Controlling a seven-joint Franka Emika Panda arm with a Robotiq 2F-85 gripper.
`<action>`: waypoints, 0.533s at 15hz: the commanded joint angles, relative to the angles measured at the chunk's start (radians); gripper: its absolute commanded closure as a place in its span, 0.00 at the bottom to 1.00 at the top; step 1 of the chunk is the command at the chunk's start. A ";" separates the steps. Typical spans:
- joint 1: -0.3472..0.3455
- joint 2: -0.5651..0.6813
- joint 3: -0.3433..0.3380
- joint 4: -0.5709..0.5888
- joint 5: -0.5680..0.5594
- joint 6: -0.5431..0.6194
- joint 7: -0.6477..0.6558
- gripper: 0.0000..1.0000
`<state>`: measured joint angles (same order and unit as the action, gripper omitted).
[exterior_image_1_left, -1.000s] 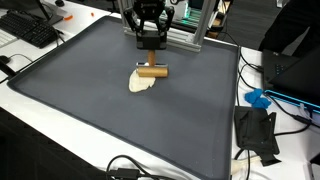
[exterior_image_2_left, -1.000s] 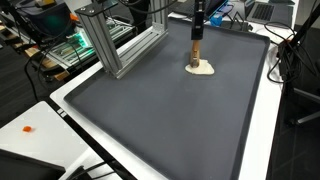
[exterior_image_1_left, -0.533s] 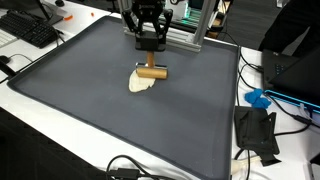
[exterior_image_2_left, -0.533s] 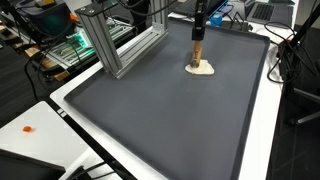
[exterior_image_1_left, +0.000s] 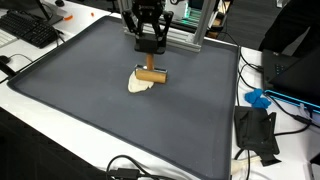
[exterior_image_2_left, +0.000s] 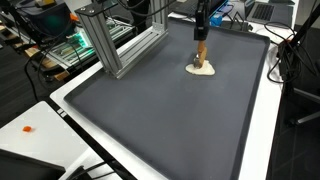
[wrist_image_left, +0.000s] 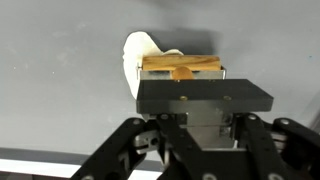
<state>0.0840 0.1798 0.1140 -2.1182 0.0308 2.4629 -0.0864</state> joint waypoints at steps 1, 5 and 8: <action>0.007 0.052 -0.005 -0.015 0.001 0.095 0.032 0.76; 0.012 0.069 -0.007 -0.015 -0.009 0.139 0.053 0.76; 0.012 0.072 -0.011 -0.013 -0.014 0.153 0.069 0.76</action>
<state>0.0890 0.2034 0.1141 -2.1216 0.0291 2.5674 -0.0463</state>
